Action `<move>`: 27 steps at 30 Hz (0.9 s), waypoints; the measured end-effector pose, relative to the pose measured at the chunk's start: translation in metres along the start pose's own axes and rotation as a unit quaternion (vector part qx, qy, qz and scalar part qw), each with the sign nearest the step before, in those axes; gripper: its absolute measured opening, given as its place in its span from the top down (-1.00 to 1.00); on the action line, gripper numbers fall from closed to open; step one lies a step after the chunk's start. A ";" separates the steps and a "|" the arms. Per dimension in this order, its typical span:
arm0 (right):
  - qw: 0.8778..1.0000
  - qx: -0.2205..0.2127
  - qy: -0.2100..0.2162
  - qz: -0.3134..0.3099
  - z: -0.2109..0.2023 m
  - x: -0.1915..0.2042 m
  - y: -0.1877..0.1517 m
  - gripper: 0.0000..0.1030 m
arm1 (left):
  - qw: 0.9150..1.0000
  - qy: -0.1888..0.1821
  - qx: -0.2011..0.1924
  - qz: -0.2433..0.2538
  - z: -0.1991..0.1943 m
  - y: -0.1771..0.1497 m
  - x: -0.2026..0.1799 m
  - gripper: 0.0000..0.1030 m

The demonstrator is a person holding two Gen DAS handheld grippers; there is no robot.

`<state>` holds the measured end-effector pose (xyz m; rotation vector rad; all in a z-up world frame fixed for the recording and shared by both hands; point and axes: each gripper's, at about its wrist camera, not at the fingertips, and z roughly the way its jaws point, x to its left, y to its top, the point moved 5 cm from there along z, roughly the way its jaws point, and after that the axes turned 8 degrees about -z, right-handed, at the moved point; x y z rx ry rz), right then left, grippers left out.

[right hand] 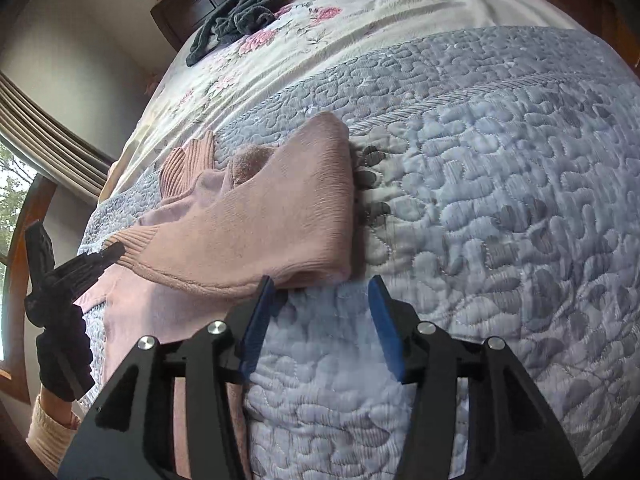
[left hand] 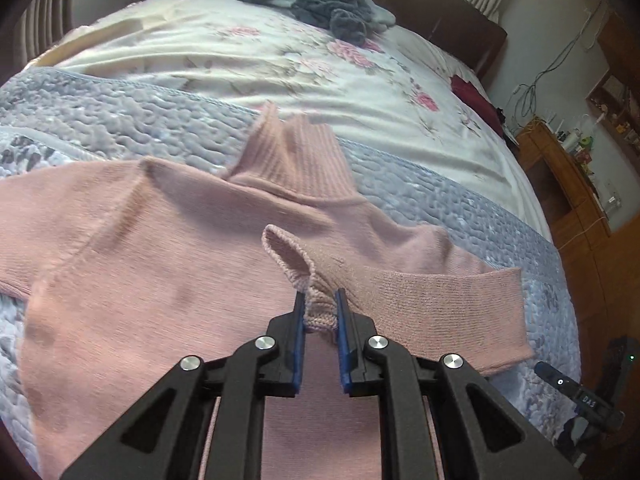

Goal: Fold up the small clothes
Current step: 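Grasp the folded sleeve cuff with the left tool while the right tool releases it, then lay the sleeve flat across the body and open the left tool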

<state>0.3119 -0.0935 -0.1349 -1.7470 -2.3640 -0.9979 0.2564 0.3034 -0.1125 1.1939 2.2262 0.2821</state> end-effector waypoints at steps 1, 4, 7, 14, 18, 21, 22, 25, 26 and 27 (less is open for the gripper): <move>1.000 0.002 0.005 0.005 0.005 0.003 0.003 0.01 | 1.000 0.008 -0.004 -0.004 -0.003 0.005 0.012 0.74; 0.999 0.021 0.024 0.023 0.026 0.013 0.009 -0.02 | 0.999 0.038 -0.022 -0.018 -0.011 0.020 0.047 0.74; 0.997 0.031 0.050 0.040 0.044 0.024 0.015 -0.02 | 0.998 0.050 -0.016 -0.029 -0.006 0.026 0.073 0.74; 0.996 0.060 0.038 0.048 0.071 0.035 0.019 0.06 | 0.996 0.080 0.000 -0.042 0.020 0.022 0.107 0.74; 0.996 0.087 -0.005 0.017 0.083 0.037 0.008 0.17 | 0.994 0.105 0.021 -0.037 0.038 0.014 0.120 0.72; 0.996 0.087 -0.026 -0.008 0.084 0.041 0.004 0.17 | 0.993 0.112 0.022 -0.021 0.041 0.012 0.120 0.65; 0.995 0.089 -0.031 -0.014 0.084 0.043 0.004 0.17 | 0.993 0.114 0.020 -0.014 0.038 0.012 0.118 0.64; 0.995 0.084 -0.048 -0.033 0.072 0.050 0.010 0.11 | 0.993 0.116 -0.002 -0.015 0.016 0.020 0.117 0.50; 0.995 0.069 -0.053 -0.045 0.063 0.055 0.014 0.12 | 0.993 0.114 -0.016 -0.017 0.006 0.024 0.116 0.48; 0.995 0.051 -0.058 -0.059 0.054 0.063 0.018 0.10 | 0.993 0.110 -0.029 -0.016 -0.004 0.027 0.113 0.41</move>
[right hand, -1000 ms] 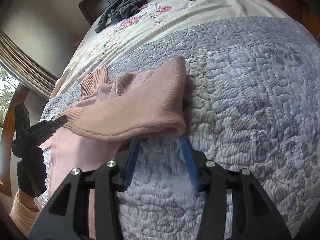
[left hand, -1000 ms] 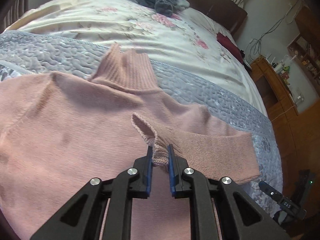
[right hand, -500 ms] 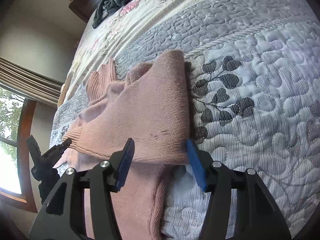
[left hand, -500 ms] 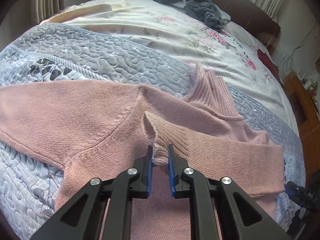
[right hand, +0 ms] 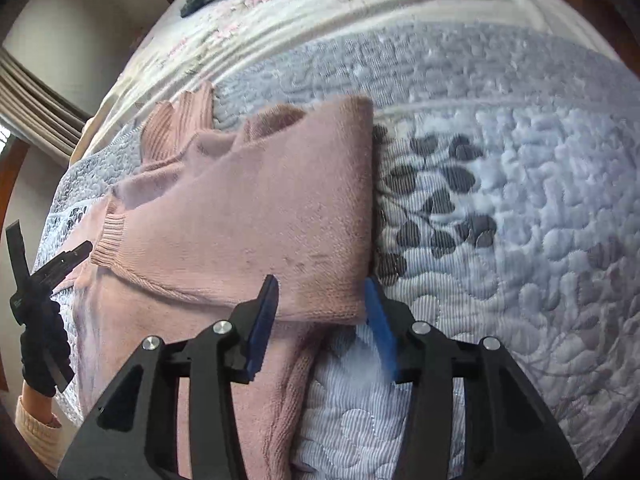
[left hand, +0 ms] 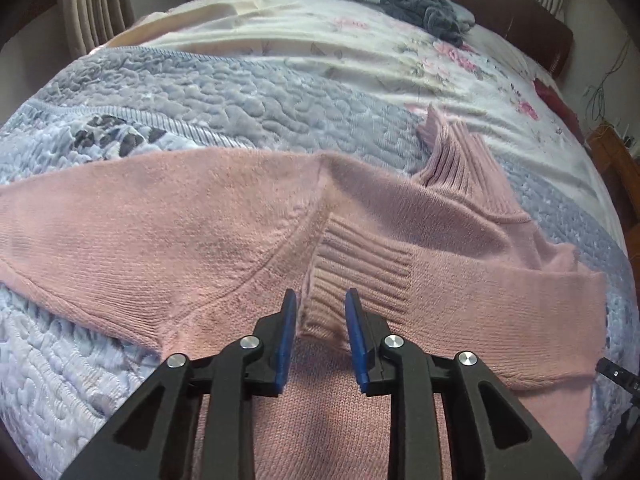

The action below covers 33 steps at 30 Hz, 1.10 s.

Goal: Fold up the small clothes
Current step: 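Lay the sleeve flat across the body and open the left tool, then move the left tool to the other sleeve cuff and grasp it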

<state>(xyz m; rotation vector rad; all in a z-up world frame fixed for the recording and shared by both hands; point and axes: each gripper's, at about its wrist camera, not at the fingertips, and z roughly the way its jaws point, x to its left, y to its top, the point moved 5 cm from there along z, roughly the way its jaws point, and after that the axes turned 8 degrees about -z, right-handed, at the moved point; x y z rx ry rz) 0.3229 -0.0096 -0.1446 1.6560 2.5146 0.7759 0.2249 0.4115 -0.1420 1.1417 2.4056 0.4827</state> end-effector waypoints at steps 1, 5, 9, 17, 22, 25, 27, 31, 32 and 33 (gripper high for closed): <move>1.000 -0.017 -0.003 -0.010 -0.010 0.007 0.004 0.06 | 1.000 -0.008 -0.009 0.000 -0.008 0.003 -0.003 0.36; 0.999 -0.018 0.036 -0.023 -0.012 0.040 0.015 -0.01 | 0.999 -0.041 0.006 0.027 -0.013 -0.003 -0.030 0.11; 0.999 0.019 0.043 -0.027 0.018 0.060 0.012 0.00 | 0.998 -0.040 0.045 0.036 0.015 -0.017 -0.044 0.10; 0.998 0.049 0.041 -0.007 0.057 0.050 -0.002 0.01 | 0.996 -0.033 0.077 0.043 0.051 -0.034 -0.035 0.11; 0.998 0.051 0.030 -0.007 0.049 0.059 0.000 -0.01 | 0.996 -0.051 0.076 0.024 0.034 -0.029 -0.027 0.11; 0.997 0.043 0.061 -0.030 0.029 0.081 -0.002 -0.04 | 0.997 -0.064 0.046 0.017 -0.001 -0.022 0.001 0.10; 0.995 0.050 0.064 -0.056 0.024 0.099 -0.009 -0.06 | 0.998 -0.047 0.031 0.005 -0.018 -0.016 0.037 0.07; 0.991 0.065 0.081 -0.089 0.029 0.130 -0.022 -0.07 | 0.997 -0.002 0.016 -0.075 -0.042 -0.004 0.147 0.06; 0.990 0.068 0.083 -0.095 0.032 0.136 -0.026 -0.07 | 0.995 0.012 0.007 -0.094 -0.048 -0.002 0.175 0.07; 0.989 0.070 0.082 -0.103 0.034 0.141 -0.028 -0.07 | 0.993 0.026 -0.001 -0.114 -0.053 -0.001 0.203 0.06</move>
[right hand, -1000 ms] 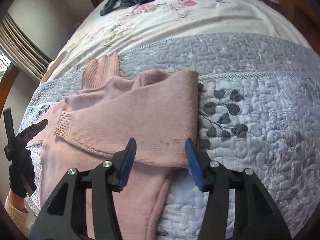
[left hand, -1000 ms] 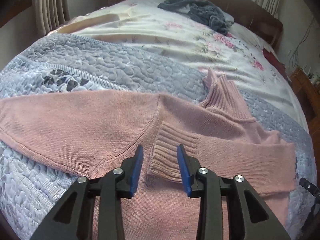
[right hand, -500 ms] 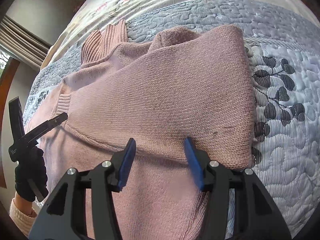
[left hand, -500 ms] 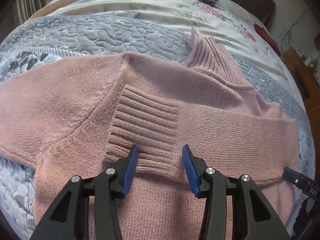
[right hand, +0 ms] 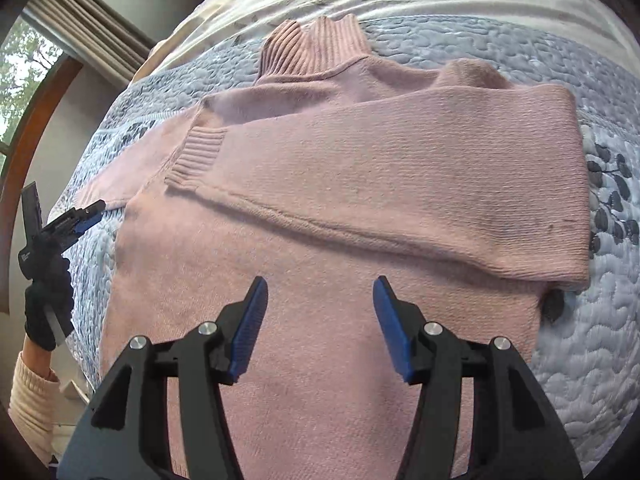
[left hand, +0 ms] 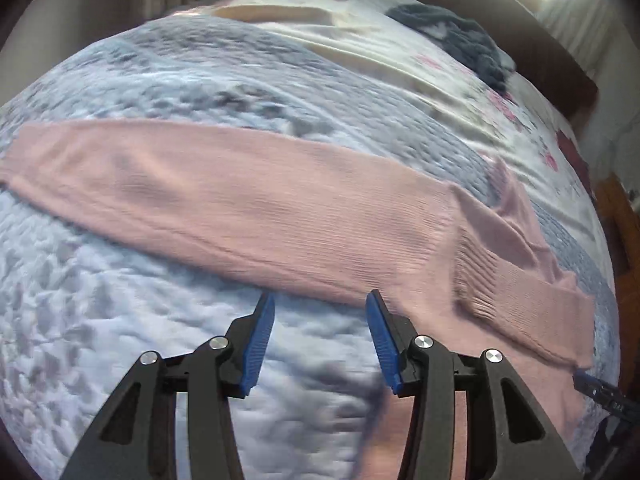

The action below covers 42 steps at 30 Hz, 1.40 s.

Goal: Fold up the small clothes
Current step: 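Move the left tool to the other sleeve cuff and grasp it, then fold the held sleeve across the sweater body with the left tool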

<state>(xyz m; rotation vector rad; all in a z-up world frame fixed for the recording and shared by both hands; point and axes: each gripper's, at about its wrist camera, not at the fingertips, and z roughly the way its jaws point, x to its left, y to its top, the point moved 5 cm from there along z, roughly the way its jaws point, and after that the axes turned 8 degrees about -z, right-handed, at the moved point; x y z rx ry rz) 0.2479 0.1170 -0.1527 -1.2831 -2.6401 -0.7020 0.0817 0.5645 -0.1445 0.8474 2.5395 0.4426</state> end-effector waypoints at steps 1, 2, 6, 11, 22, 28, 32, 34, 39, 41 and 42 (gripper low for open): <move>1.000 0.002 -0.006 -0.007 0.003 0.003 -0.002 -0.07 | 1.000 0.008 -0.007 -0.024 -0.003 0.008 0.027 0.06; 1.000 0.005 -0.011 -0.011 0.007 0.005 -0.003 -0.07 | 0.999 0.008 -0.013 -0.049 -0.005 0.015 0.050 0.06; 1.000 0.019 -0.015 -0.005 0.024 0.004 -0.008 -0.08 | 0.988 -0.011 -0.043 -0.149 -0.009 0.044 0.128 0.07; 1.000 0.021 -0.018 0.000 0.030 0.001 -0.008 -0.08 | 0.970 -0.057 -0.069 -0.227 -0.001 0.076 0.178 0.07; 0.999 0.021 -0.040 -0.021 0.040 0.009 -0.009 -0.26 | 0.963 -0.062 -0.096 -0.244 0.015 0.116 0.202 0.07; 0.999 0.018 -0.033 -0.014 0.037 0.007 -0.009 -0.24 | 0.969 -0.039 -0.098 -0.224 0.011 0.121 0.196 0.49; 1.000 0.016 -0.026 -0.007 0.032 0.005 -0.012 -0.22 | 0.968 -0.072 -0.107 -0.215 -0.001 0.122 0.184 0.77; 1.000 0.016 -0.021 -0.001 0.029 0.004 -0.013 -0.22 | 0.969 -0.096 -0.108 -0.198 -0.010 0.121 0.165 0.80; 1.000 0.016 -0.018 -0.002 0.021 0.006 -0.019 -0.22 | 0.973 -0.162 -0.094 -0.135 -0.030 0.104 0.084 0.82; 1.000 0.016 -0.017 -0.002 0.018 0.006 -0.021 -0.22 | 0.972 -0.187 -0.085 -0.111 -0.033 0.093 0.048 0.82; 1.000 0.015 -0.017 -0.001 0.017 0.006 -0.022 -0.22 | 0.973 -0.195 -0.078 -0.097 -0.034 0.088 0.030 0.82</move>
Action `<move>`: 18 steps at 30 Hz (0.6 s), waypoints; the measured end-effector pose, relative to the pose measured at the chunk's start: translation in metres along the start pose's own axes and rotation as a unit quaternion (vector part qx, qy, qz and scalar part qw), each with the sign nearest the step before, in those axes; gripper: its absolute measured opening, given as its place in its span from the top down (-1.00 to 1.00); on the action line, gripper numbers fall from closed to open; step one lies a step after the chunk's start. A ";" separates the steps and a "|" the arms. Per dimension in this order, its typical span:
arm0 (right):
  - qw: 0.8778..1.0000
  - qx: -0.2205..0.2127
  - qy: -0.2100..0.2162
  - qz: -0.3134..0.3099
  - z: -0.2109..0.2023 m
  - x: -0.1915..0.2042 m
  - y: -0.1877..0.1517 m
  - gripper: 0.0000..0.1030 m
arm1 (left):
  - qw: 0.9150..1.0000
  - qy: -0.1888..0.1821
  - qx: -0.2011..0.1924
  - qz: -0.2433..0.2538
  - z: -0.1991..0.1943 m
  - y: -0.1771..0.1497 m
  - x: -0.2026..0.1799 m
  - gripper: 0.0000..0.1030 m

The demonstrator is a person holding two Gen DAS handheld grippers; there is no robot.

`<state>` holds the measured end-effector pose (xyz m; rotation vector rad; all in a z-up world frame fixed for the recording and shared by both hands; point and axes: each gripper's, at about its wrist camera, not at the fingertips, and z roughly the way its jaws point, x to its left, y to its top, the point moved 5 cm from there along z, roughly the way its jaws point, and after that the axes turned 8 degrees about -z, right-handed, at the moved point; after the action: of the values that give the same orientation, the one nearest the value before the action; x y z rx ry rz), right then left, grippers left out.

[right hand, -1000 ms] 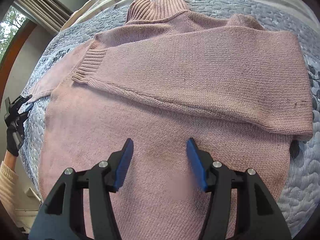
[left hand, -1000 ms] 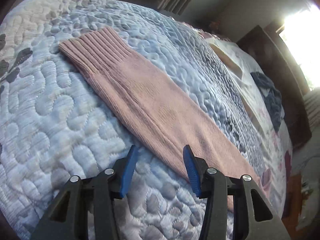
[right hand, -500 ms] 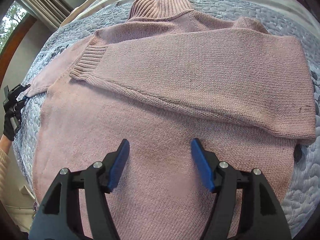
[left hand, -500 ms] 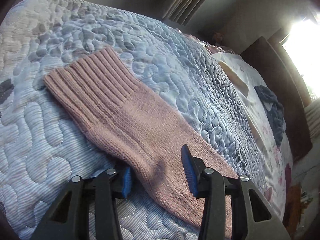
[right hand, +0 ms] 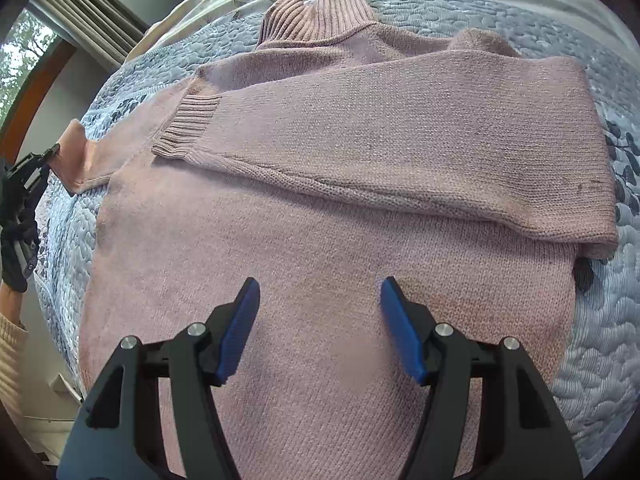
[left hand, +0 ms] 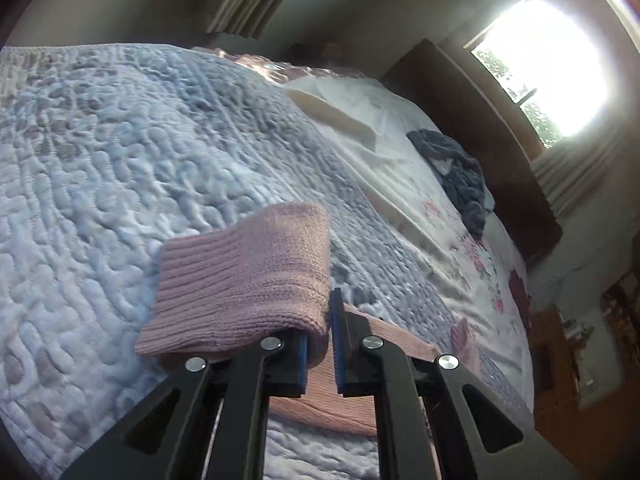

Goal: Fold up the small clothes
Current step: 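Fold the held sleeve across the sweater body with the left tool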

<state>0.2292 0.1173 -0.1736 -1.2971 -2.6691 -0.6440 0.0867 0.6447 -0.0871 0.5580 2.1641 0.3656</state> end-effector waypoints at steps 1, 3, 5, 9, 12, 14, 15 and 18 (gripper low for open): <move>1.000 -0.001 0.001 0.002 -0.001 -0.001 -0.001 -0.22 | 1.000 -0.009 0.008 0.013 0.005 -0.009 -0.015 0.82; 1.000 -0.001 0.002 0.003 -0.004 -0.004 -0.003 -0.22 | 0.999 -0.025 0.023 0.026 0.016 -0.026 -0.040 0.82; 1.000 -0.002 0.001 0.004 -0.005 -0.006 -0.004 -0.22 | 0.998 -0.044 0.042 0.032 0.028 -0.043 -0.063 0.82; 1.000 -0.002 0.005 0.007 -0.005 -0.009 -0.004 -0.22 | 0.993 -0.074 0.069 0.057 0.052 -0.077 -0.105 0.82; 1.000 -0.002 0.005 0.004 -0.004 -0.008 -0.004 -0.22 | 0.990 -0.088 0.089 0.062 0.069 -0.102 -0.122 0.82; 1.000 -0.001 0.004 0.001 -0.002 -0.008 -0.005 -0.22 | 0.989 -0.082 0.107 0.058 0.083 -0.117 -0.123 0.82; 1.000 0.000 0.004 0.000 -0.001 -0.008 -0.005 -0.22 | 0.989 -0.075 0.114 0.055 0.091 -0.124 -0.120 0.82; 1.000 0.000 0.006 0.000 0.000 -0.009 -0.005 -0.22 | 0.988 -0.063 0.135 0.046 0.107 -0.140 -0.107 0.82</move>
<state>0.2312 0.1078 -0.1779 -1.2878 -2.6596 -0.6486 0.1936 0.4770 -0.1416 0.8112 2.0834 0.0824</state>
